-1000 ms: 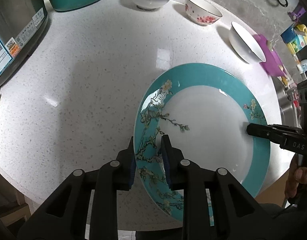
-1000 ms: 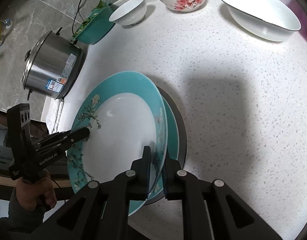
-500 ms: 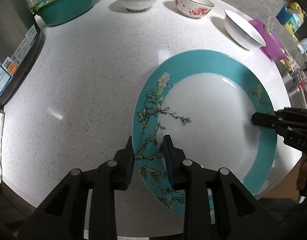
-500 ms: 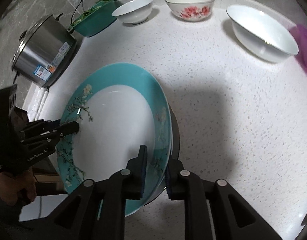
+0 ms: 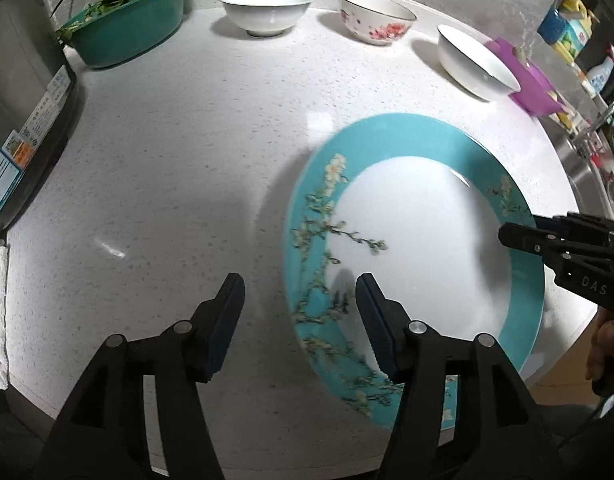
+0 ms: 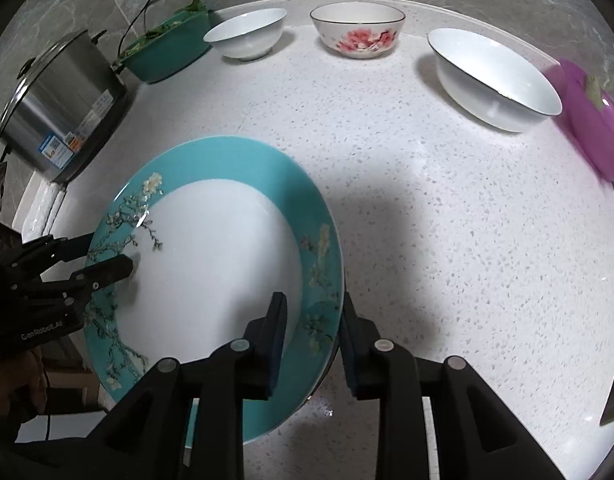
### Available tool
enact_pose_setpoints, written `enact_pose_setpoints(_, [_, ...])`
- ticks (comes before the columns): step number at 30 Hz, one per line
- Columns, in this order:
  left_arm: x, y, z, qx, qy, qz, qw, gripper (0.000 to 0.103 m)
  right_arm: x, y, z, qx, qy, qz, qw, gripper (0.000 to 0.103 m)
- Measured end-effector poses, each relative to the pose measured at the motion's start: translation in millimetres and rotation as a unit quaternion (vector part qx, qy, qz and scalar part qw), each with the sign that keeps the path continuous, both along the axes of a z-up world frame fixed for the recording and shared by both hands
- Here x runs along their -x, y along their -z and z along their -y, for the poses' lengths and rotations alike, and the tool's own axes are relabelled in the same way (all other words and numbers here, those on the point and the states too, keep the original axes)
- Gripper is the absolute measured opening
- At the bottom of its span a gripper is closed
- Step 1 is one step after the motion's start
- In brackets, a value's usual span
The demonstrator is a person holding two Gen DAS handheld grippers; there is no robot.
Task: Organize plates and bowls
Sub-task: 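Open both grippers to release the teal plate on the stack, then move both grippers to the large white bowl by the wall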
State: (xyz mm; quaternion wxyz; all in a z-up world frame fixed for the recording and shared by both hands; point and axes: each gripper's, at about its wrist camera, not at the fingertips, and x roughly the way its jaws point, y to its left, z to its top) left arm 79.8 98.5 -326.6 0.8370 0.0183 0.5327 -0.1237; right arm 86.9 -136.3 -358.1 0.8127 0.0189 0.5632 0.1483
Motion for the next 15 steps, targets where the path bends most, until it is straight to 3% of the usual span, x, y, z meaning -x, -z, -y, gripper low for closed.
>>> enact_pose_setpoints(2, [-3,-5,-8,0.011,-0.013,0.003,0.9998,0.062,1,-1,3,-0.019,0.006,-0.004,1.000,0.038])
enact_pose_setpoints(4, [-6,-16,-19,0.032,-0.030,0.014,0.9989,0.078,2,-7,9,-0.038,0.009,0.001,0.999,0.056])
enact_pose_setpoints(6, [-11,-29,-30,0.053,-0.049,0.028,0.9970,0.103,1,-17,17,-0.062,0.013,0.018,0.998,0.068])
enact_pose_setpoints(9, [-27,-46,-39,0.081,-0.068,0.026,0.9941,0.103,-3,-33,43,-0.115,0.030,0.043,0.992,0.084])
enact_pose_setpoints(12, [-45,-69,-32,0.107,-0.068,0.018,0.9918,0.103,-19,-41,84,-0.177,0.066,0.041,0.981,0.085])
enact_pose_setpoints(15, [-67,-103,0,0.118,-0.026,0.047,0.9916,0.103,-35,-48,128,-0.210,0.124,0.043,0.969,0.085])
